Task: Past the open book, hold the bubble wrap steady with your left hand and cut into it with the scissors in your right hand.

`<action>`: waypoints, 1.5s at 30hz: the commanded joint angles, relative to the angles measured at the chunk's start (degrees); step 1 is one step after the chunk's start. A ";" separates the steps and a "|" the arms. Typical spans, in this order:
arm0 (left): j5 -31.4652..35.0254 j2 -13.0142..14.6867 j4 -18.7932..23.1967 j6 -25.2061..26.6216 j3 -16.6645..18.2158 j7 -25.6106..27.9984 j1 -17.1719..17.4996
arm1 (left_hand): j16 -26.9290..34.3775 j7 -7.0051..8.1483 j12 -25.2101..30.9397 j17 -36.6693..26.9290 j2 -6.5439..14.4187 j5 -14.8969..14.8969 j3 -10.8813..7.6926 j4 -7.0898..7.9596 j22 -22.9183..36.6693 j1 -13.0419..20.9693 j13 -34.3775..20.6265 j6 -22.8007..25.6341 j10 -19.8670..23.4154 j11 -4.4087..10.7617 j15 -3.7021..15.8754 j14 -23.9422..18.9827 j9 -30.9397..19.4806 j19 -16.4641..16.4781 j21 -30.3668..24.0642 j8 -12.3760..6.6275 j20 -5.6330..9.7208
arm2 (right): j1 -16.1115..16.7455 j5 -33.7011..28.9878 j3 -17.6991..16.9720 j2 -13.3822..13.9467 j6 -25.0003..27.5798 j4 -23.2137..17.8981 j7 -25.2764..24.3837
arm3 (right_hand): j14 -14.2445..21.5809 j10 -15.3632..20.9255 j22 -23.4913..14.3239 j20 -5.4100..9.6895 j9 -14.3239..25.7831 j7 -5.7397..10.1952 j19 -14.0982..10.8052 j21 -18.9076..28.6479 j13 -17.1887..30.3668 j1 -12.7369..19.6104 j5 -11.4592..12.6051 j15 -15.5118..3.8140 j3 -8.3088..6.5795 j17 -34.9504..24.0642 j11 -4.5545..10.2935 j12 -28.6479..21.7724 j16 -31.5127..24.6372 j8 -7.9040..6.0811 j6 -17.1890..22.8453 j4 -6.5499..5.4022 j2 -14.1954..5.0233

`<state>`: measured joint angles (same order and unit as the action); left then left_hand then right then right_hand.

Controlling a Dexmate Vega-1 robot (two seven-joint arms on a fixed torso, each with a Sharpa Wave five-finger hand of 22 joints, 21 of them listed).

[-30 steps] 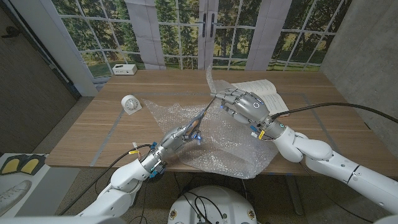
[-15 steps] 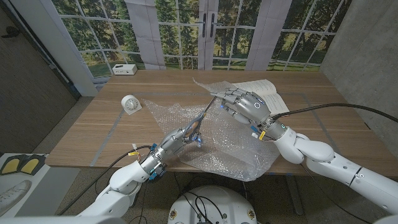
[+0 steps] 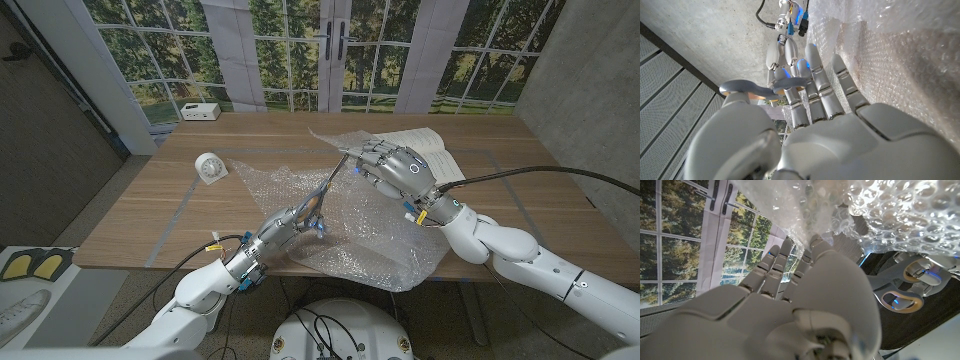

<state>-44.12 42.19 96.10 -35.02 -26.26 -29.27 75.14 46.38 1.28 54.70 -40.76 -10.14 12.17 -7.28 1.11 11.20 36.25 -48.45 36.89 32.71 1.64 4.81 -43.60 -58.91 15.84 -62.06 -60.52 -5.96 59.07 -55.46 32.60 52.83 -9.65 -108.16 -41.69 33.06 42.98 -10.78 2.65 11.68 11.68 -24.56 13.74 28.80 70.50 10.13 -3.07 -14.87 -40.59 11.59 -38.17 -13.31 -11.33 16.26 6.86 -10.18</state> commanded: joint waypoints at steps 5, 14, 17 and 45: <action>-0.09 0.07 -0.18 -1.65 0.61 0.88 1.20 | -0.43 -0.63 -0.13 0.03 0.14 0.66 0.79 -0.07 -0.02 -0.39 -0.07 -0.49 5.43 5.51 2.85 -0.26 0.02 -0.01 0.38 0.30 -0.54 | 0.88 1.06 -0.99 -0.57 0.52 -0.34 -0.76 | 0.66 0.44 -0.08 0.41 0.08 0.09 -0.50 0.04 0.05 0.53 0.28 -10.70 -0.23 -0.07 0.00 -0.22 0.36 0.24 -0.20 -0.31 -0.05; 0.00 -0.83 -2.11 -2.43 0.27 0.45 0.69 | -0.60 -0.58 -0.31 0.07 0.60 0.95 1.39 -0.15 0.02 -0.41 0.00 -0.53 5.50 5.63 2.86 -0.30 0.03 0.05 0.63 0.25 -0.52 | 1.02 1.21 -1.33 -0.70 0.93 -0.28 -1.06 | 0.74 0.46 -0.07 0.45 0.08 0.10 -0.51 0.01 -0.10 0.54 0.27 -10.71 -0.23 -0.06 0.01 -0.22 0.40 0.23 -0.24 -0.29 -0.06; -0.34 -1.31 -2.61 -2.66 -0.03 -0.06 0.52 | -0.57 -0.67 -0.29 -0.01 0.69 1.04 1.60 -0.21 0.03 -0.37 -0.13 -0.38 5.48 5.67 2.91 -0.39 0.47 0.07 0.71 0.45 -0.51 | 1.00 1.55 -1.52 -0.59 1.04 -0.39 -0.51 | 0.72 0.58 -0.07 0.37 0.07 0.09 -0.57 0.02 -0.08 0.52 0.26 -10.70 -0.22 -0.01 0.01 -0.31 0.46 0.22 -0.24 -0.29 -0.04; -0.29 -2.02 -2.80 -7.72 1.57 0.91 3.69 | -0.96 -0.74 -0.60 -0.24 0.46 1.72 3.66 -0.78 0.11 -0.12 -0.30 -0.41 5.45 5.41 2.74 -0.08 0.43 -0.13 1.50 0.26 -0.96 | 5.01 2.62 -2.77 -1.31 5.01 -5.10 3.07 | 1.26 0.84 -0.04 0.14 0.04 0.09 -0.96 0.05 -0.43 0.47 0.23 -10.71 -0.13 0.06 0.01 -0.41 0.45 0.19 -0.33 -0.22 0.02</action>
<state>-44.77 40.60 93.55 -39.78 -25.57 -29.60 76.96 45.48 1.00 54.21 -40.75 -9.68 13.49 -3.90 0.35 11.21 35.82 -48.54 36.61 32.72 1.64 4.81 -43.60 -58.42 15.67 -60.79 -60.17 -6.37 62.52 -52.40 30.09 52.05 -6.20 -111.41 -39.48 33.69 43.19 -10.67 2.66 11.69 11.99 -25.00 13.74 28.26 70.50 10.13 -3.07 -14.87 -40.33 11.79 -38.32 -12.90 -11.32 15.95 6.87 -10.17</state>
